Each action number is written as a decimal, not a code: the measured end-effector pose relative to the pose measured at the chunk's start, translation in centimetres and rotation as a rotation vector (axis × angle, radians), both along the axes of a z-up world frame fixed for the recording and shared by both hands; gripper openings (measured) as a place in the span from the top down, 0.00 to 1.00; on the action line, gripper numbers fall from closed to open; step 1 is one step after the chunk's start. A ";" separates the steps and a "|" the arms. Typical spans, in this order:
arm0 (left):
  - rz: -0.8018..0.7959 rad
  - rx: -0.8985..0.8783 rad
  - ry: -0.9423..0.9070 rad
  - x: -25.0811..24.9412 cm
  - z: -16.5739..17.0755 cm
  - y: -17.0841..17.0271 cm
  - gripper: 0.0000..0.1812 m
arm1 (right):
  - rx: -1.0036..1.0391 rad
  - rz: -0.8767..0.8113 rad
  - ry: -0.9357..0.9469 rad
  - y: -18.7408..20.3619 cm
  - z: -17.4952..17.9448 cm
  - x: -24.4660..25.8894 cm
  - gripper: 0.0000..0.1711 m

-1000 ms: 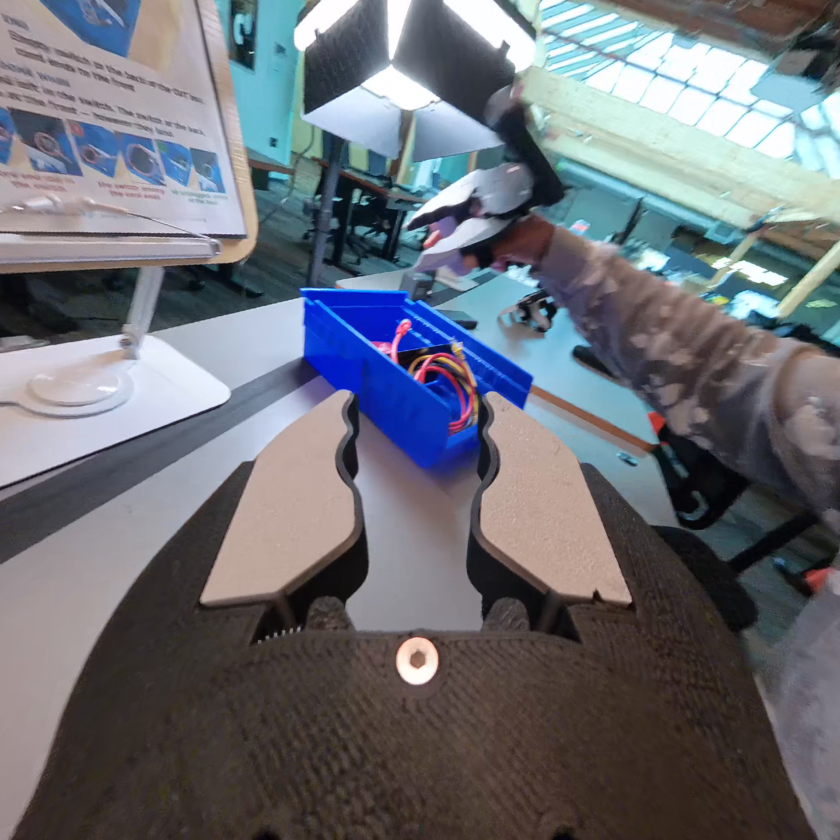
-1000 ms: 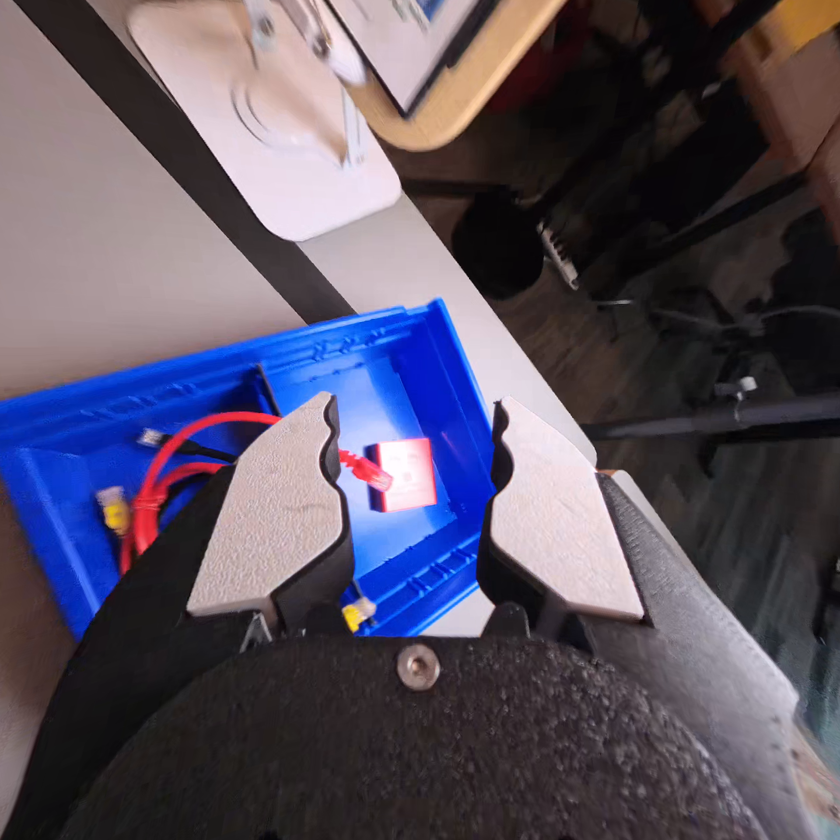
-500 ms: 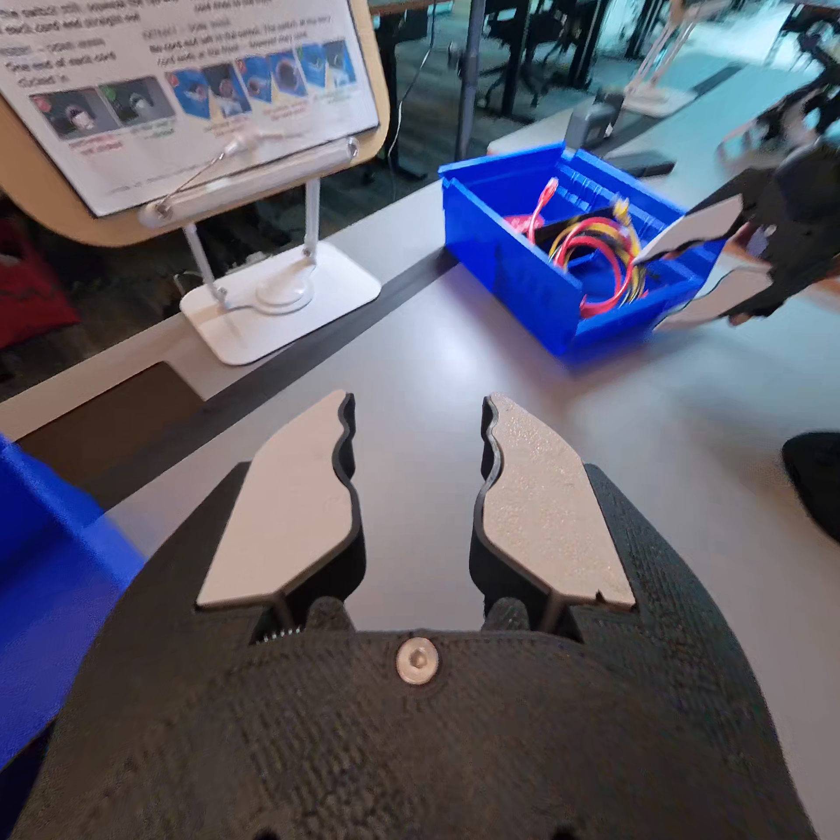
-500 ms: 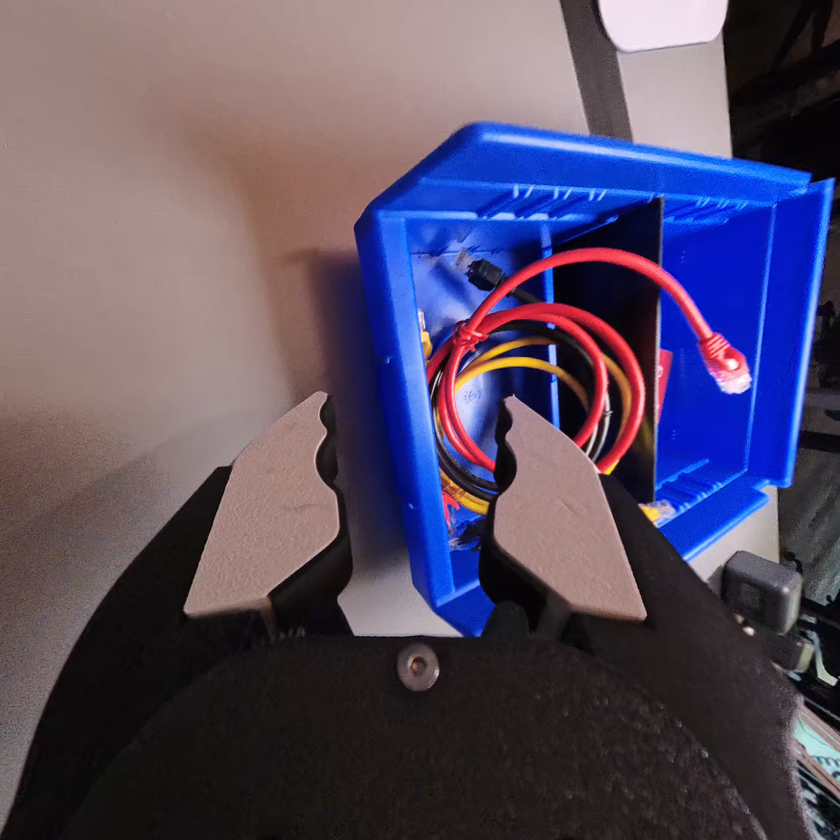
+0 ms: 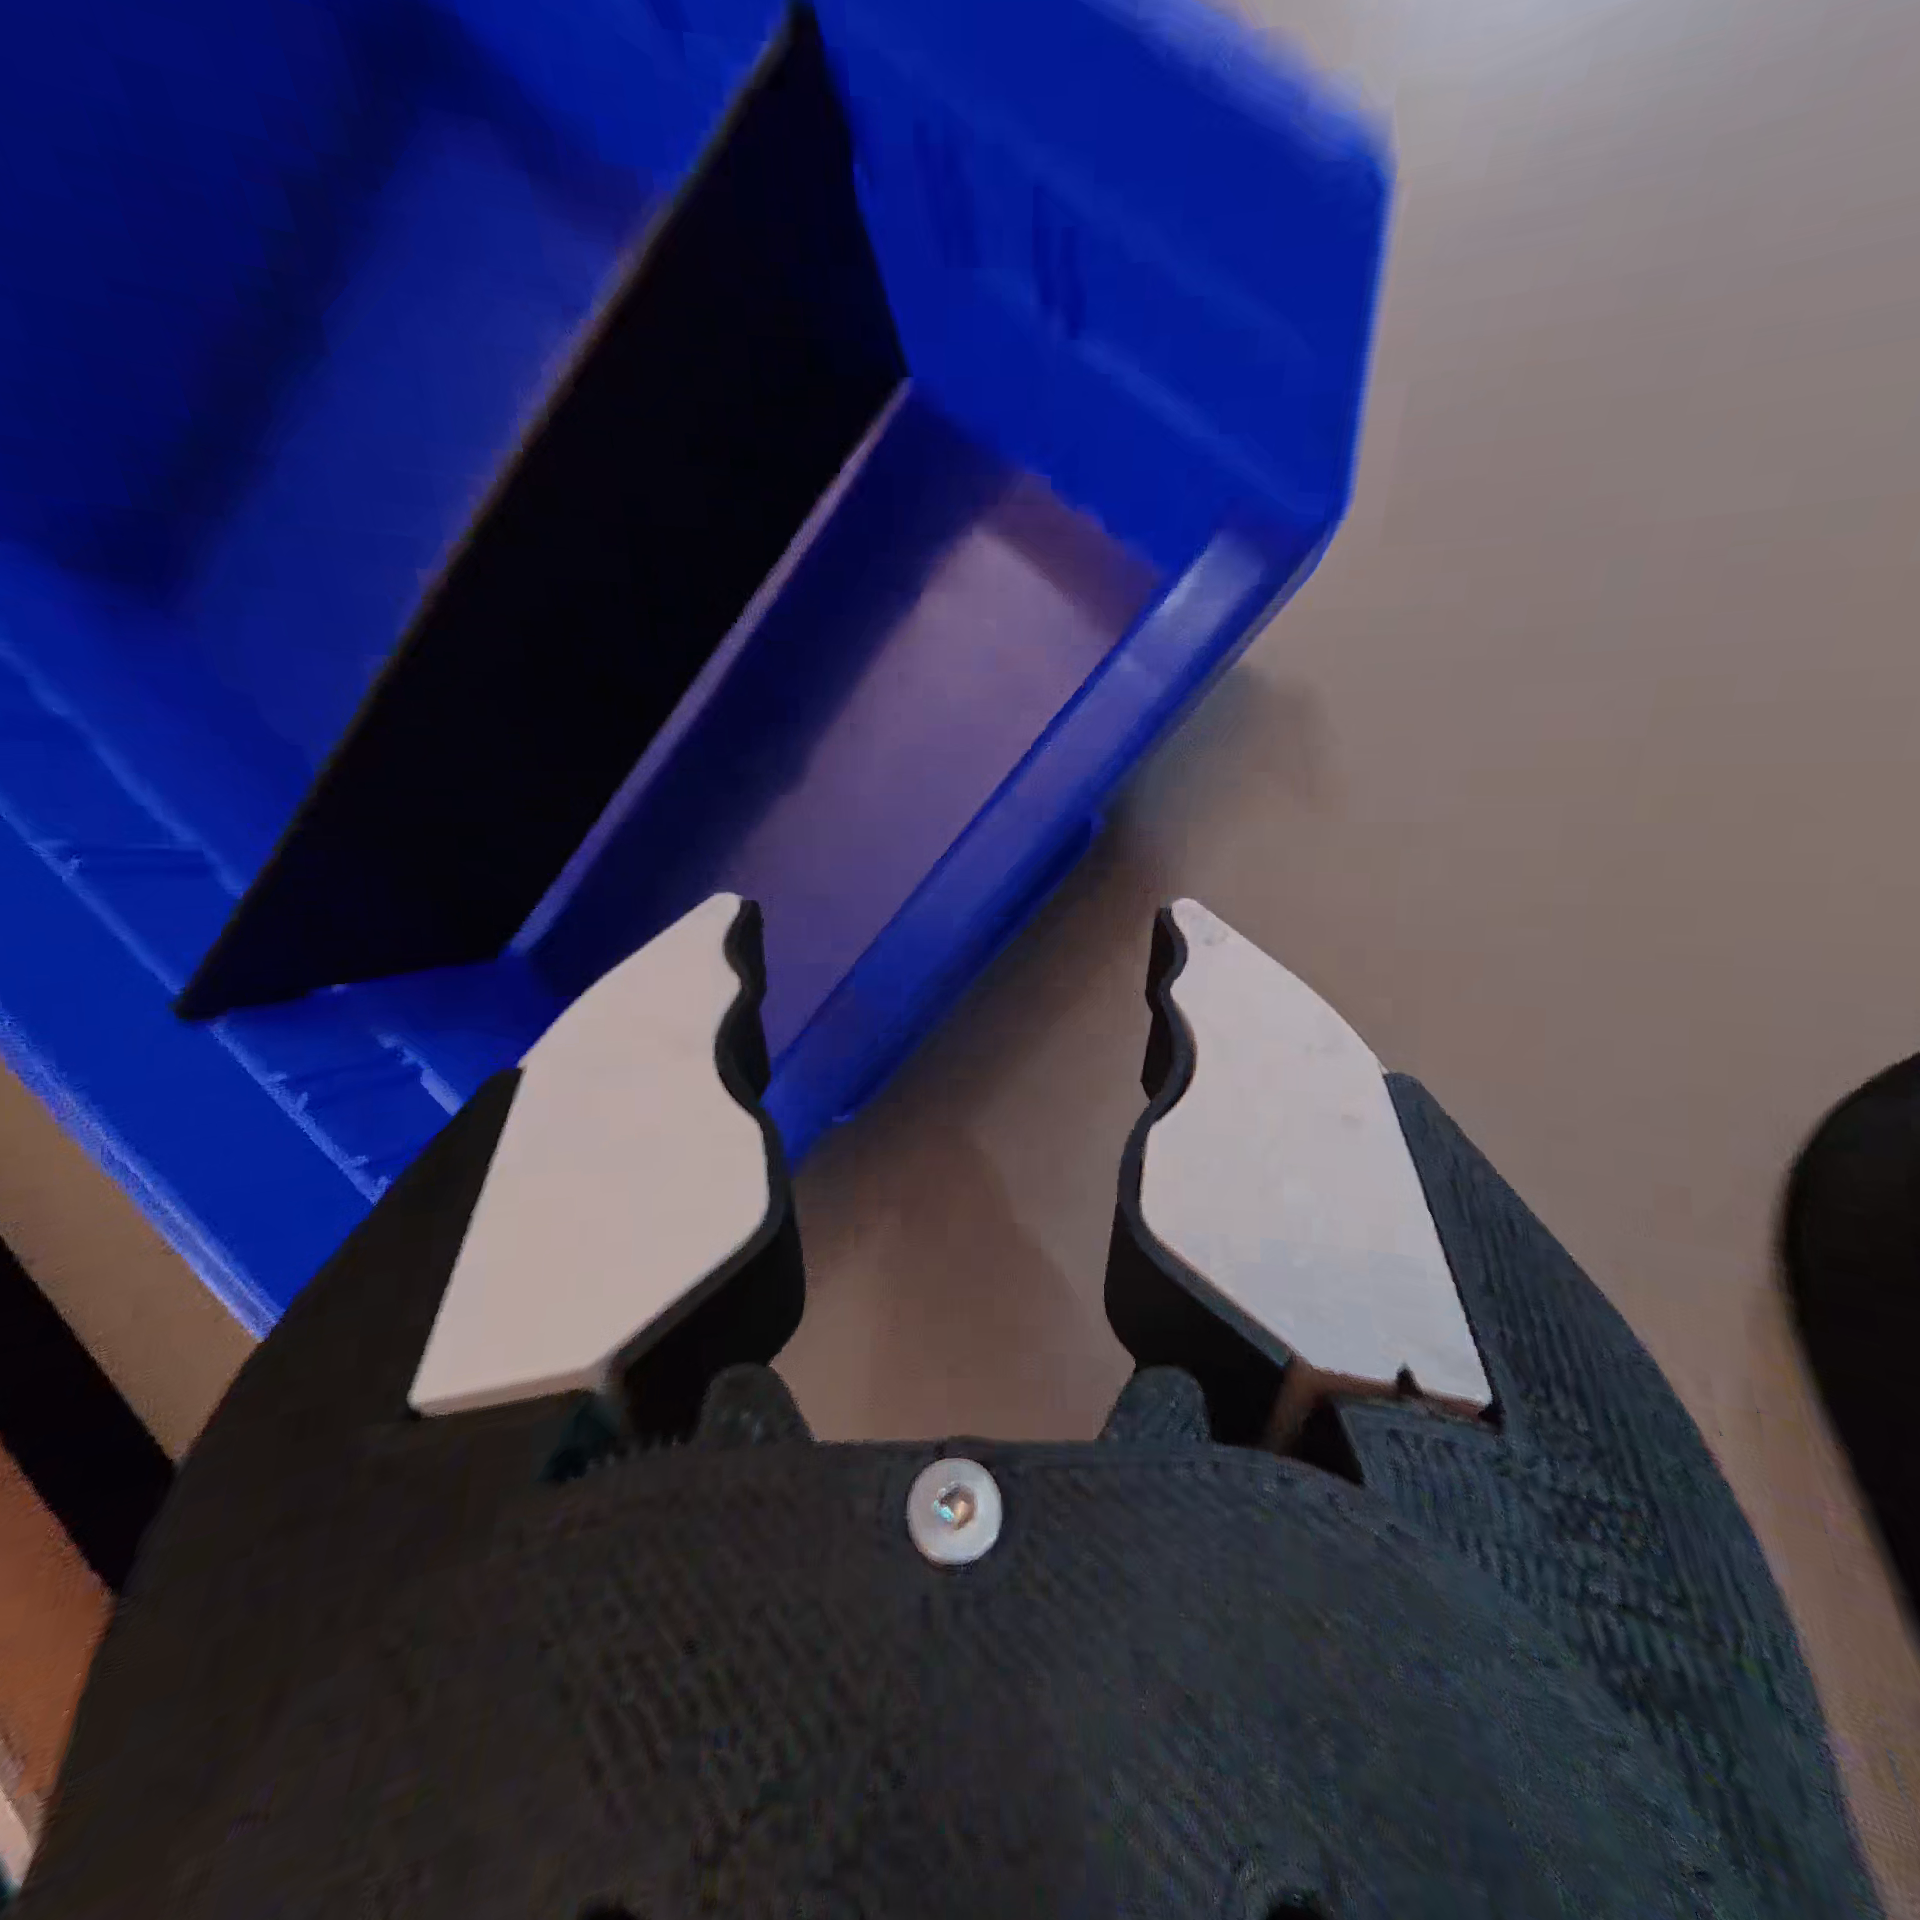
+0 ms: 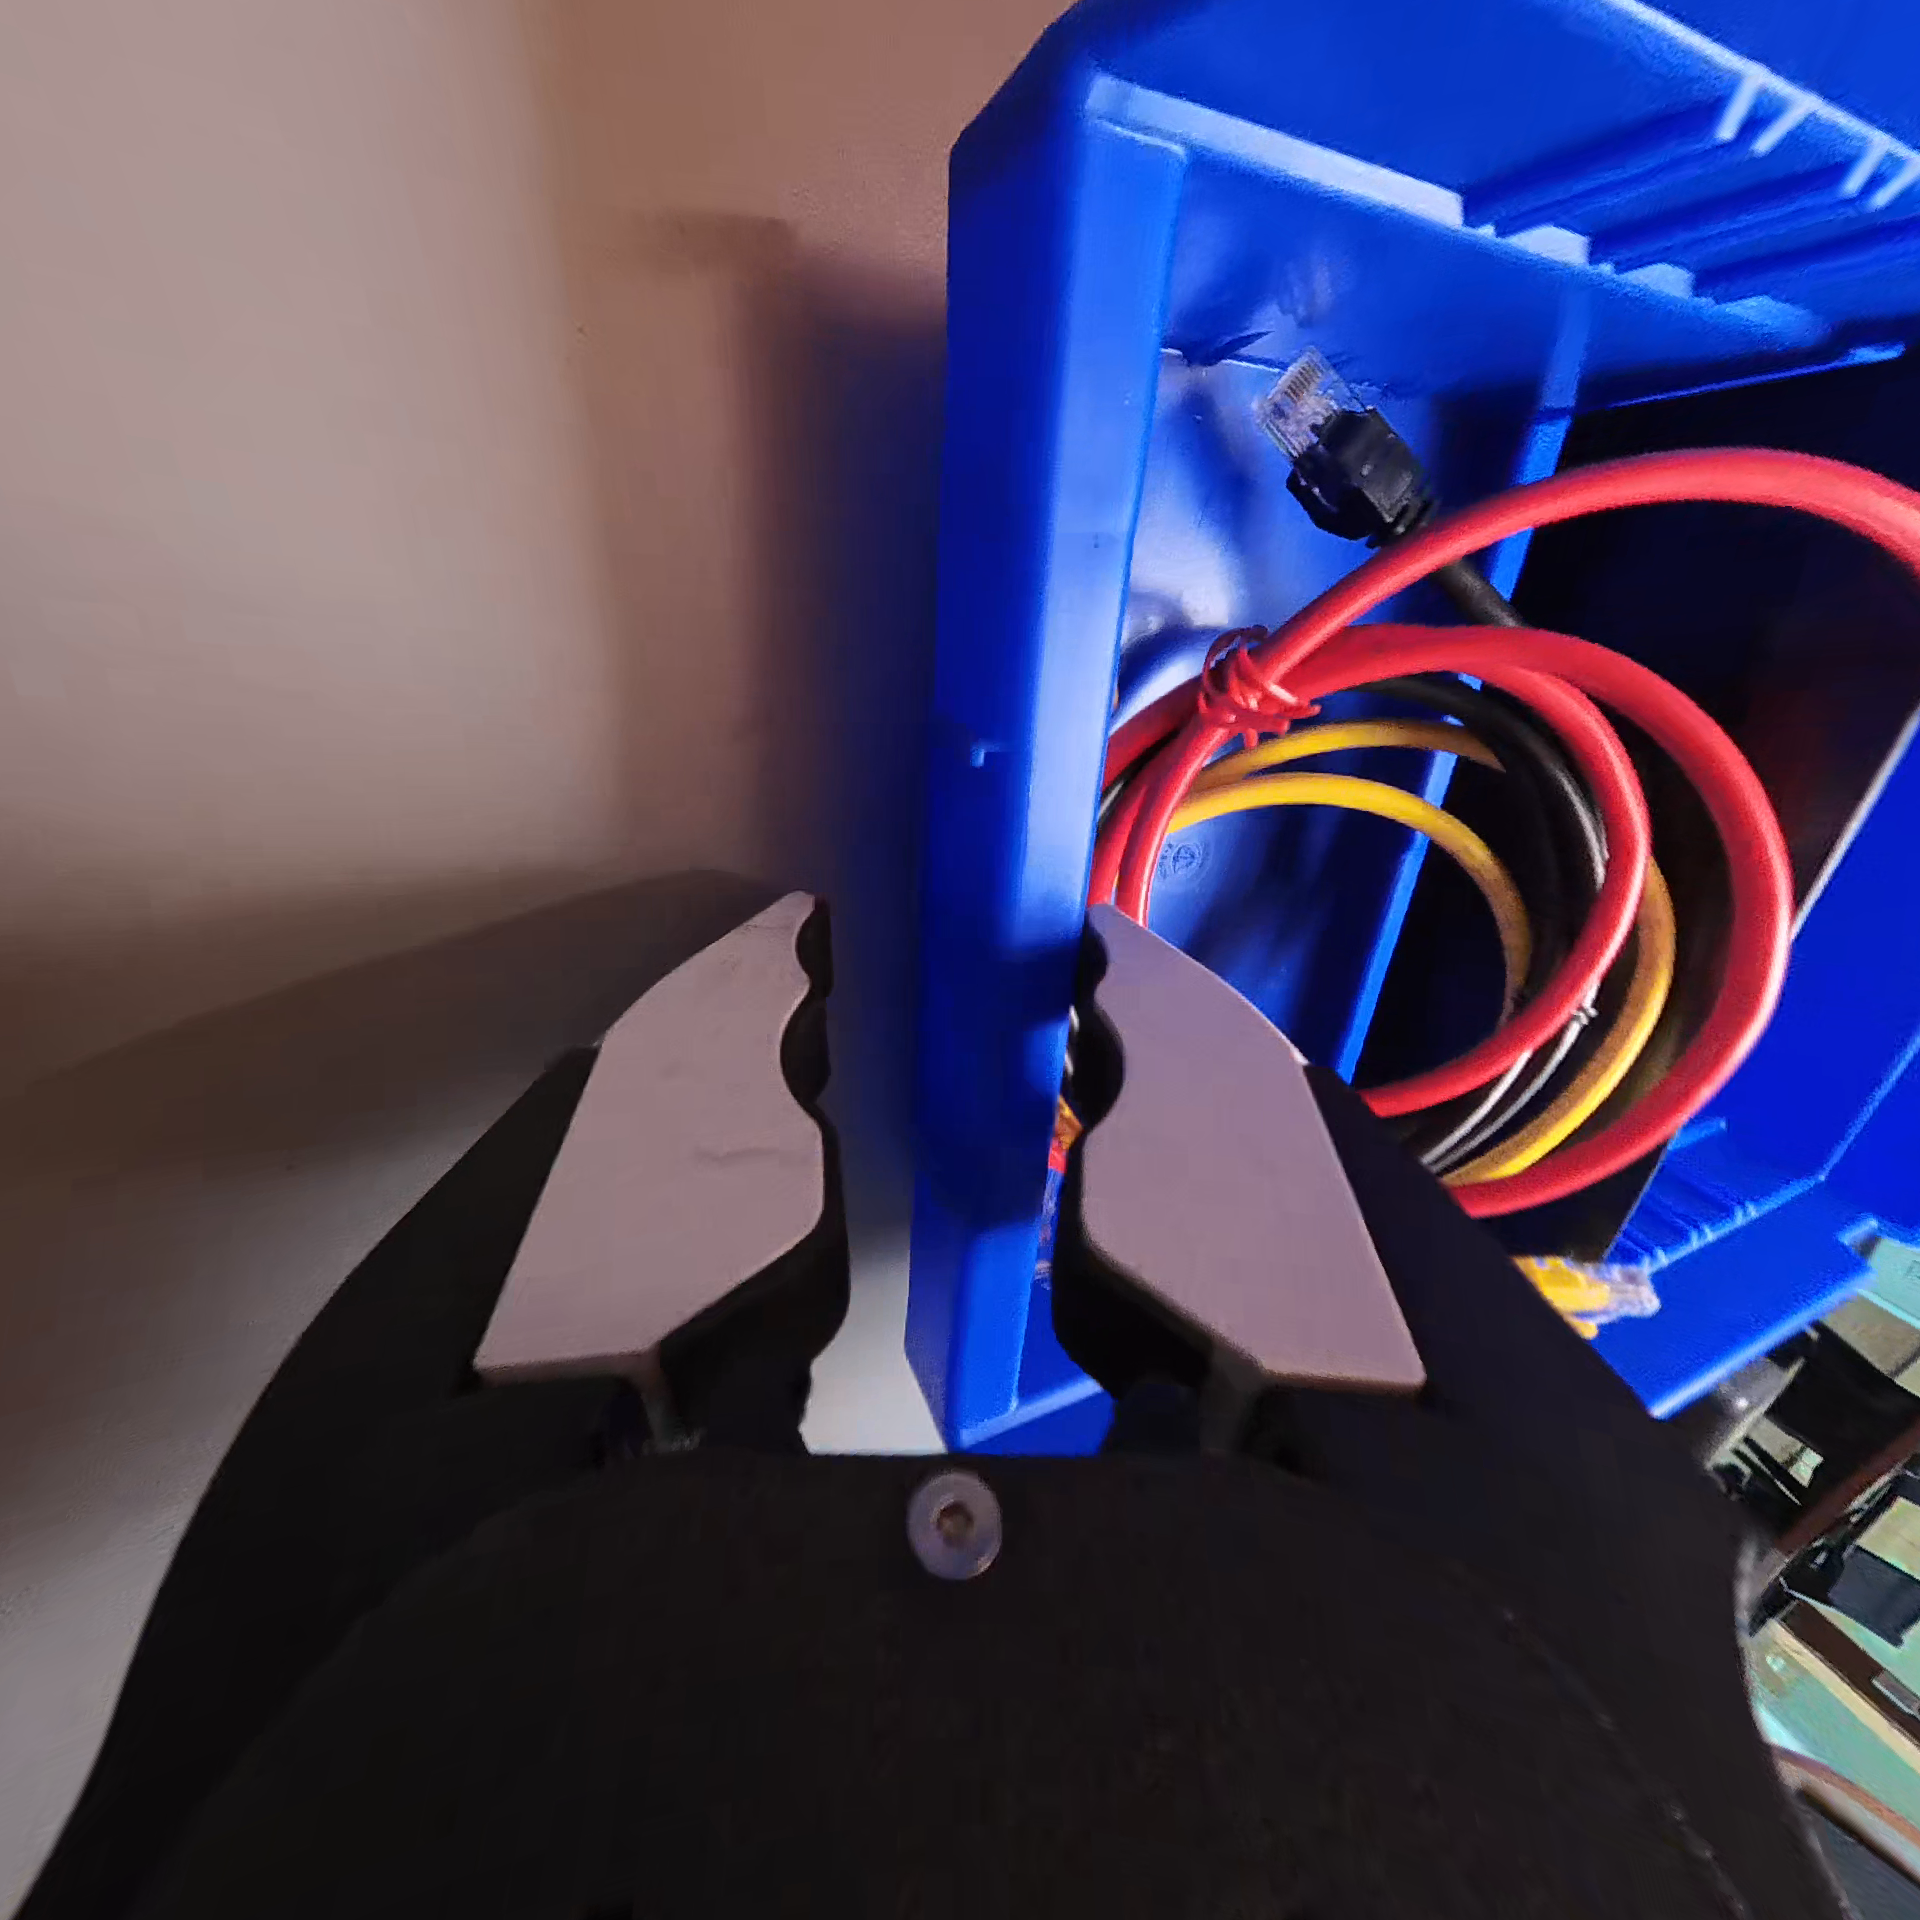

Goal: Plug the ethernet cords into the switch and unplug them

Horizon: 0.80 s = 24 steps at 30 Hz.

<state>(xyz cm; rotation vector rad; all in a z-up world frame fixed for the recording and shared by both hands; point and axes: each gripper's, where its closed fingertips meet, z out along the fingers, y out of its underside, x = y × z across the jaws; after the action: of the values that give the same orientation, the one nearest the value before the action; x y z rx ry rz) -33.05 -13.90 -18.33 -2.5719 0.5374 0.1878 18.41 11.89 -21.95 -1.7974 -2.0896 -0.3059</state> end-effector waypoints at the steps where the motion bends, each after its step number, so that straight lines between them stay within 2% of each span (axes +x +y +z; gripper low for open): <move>1: -0.014 -0.021 0.031 -0.6 -0.8 -0.1 0.59 | -0.003 0.010 -0.013 0.2 -0.1 -0.2 0.78; 3: -0.040 -0.064 0.081 -1.5 -2.2 0.0 0.58 | 0.005 0.045 -0.038 0.6 -0.2 -0.5 0.84; 6: -0.096 -0.136 0.159 -2.3 -4.0 0.4 0.61 | 0.007 0.074 -0.063 0.7 -0.3 -0.8 0.84; 10: -0.243 -0.156 0.192 -0.8 -4.3 1.6 0.74 | 0.050 0.105 -0.068 0.7 -0.2 -0.8 0.83; 13: -0.314 -0.139 0.254 1.6 -4.4 3.1 0.83 | 0.070 0.157 -0.045 -0.3 -0.2 -1.3 0.83; 18: -0.334 -0.153 0.287 6.2 -4.4 5.6 0.84 | 0.139 0.242 -0.045 -3.6 -0.1 -2.6 0.83; 24: -0.529 -0.121 0.292 14.5 -4.4 8.0 0.84 | 0.145 0.315 -0.003 -9.2 -0.1 -5.3 0.83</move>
<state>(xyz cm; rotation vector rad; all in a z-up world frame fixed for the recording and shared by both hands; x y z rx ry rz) -18.59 -5.88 -22.74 -2.4240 1.3462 0.3524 13.12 2.67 -22.06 -1.3626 -2.2471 -0.3621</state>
